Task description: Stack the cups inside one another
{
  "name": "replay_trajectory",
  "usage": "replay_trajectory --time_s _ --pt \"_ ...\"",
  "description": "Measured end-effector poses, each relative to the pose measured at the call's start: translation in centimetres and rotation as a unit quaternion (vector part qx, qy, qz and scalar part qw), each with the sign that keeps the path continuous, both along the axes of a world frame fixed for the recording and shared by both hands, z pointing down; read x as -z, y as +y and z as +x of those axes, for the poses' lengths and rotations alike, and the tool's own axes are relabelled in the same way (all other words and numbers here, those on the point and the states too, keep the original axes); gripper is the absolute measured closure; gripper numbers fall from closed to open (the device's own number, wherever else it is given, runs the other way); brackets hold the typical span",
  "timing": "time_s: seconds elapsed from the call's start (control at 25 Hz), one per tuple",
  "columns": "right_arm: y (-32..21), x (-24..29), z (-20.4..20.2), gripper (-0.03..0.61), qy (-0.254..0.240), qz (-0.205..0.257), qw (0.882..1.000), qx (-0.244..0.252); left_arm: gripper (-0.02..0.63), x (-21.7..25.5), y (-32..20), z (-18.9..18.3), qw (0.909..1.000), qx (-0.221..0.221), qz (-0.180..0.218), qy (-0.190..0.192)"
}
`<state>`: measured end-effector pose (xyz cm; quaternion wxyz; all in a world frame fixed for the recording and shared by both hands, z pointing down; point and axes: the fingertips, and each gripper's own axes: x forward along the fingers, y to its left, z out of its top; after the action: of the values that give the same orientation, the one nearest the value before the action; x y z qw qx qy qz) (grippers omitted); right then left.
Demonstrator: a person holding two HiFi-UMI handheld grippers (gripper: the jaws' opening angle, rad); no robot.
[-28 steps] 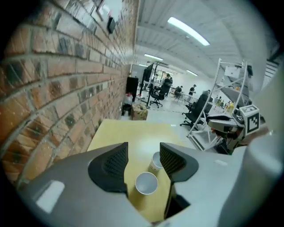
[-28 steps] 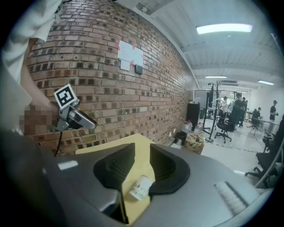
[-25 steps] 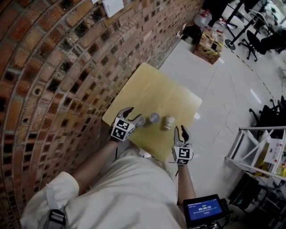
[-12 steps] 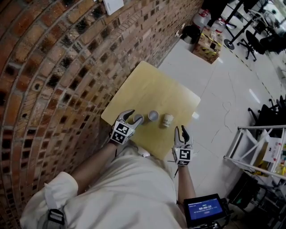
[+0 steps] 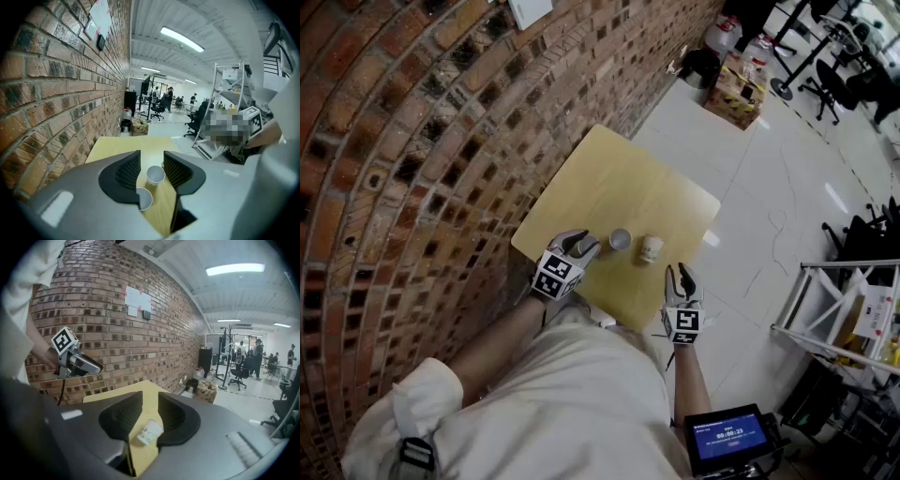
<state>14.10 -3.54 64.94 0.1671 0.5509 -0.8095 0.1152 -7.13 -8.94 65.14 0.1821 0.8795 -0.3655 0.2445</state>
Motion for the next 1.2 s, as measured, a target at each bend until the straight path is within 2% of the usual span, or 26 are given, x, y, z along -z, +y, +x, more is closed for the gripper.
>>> replay_trajectory --time_s 0.12,0.4,0.56,0.68,0.84,1.04,1.2 --pt "0.0 -0.9 -0.1 0.48 0.007 -0.015 1.0 0.017 0.4 0.0 -0.2 0.4 0.9999 0.005 -0.013 0.003" --pt "-2.8 -4.5 1.3 0.48 0.047 -0.072 0.993 0.077 0.4 -0.7 0.4 0.8 0.9994 -0.007 -0.018 -0.028" --pt "-5.6 -6.2 1.4 0.48 0.061 -0.107 0.983 0.139 0.4 -1.3 0.8 0.8 0.9986 -0.007 -0.026 -0.044" --pt "-6.7 -9.0 0.5 0.48 0.079 -0.154 0.962 0.212 0.4 -1.7 1.2 0.7 0.9981 0.0 -0.04 -0.047" --pt "-7.2 -12.7 -0.7 0.466 0.119 -0.205 0.922 0.307 0.4 -2.0 1.5 0.4 0.9971 0.021 -0.055 -0.048" --pt "-8.1 -16.6 -0.9 0.449 0.167 -0.245 0.876 0.38 0.4 -2.4 1.8 -0.1 0.9955 0.043 -0.062 -0.057" --pt "-8.5 -18.7 -0.4 0.449 0.177 -0.276 0.842 0.429 0.402 -2.7 2.0 0.1 0.9949 0.048 -0.062 -0.064"
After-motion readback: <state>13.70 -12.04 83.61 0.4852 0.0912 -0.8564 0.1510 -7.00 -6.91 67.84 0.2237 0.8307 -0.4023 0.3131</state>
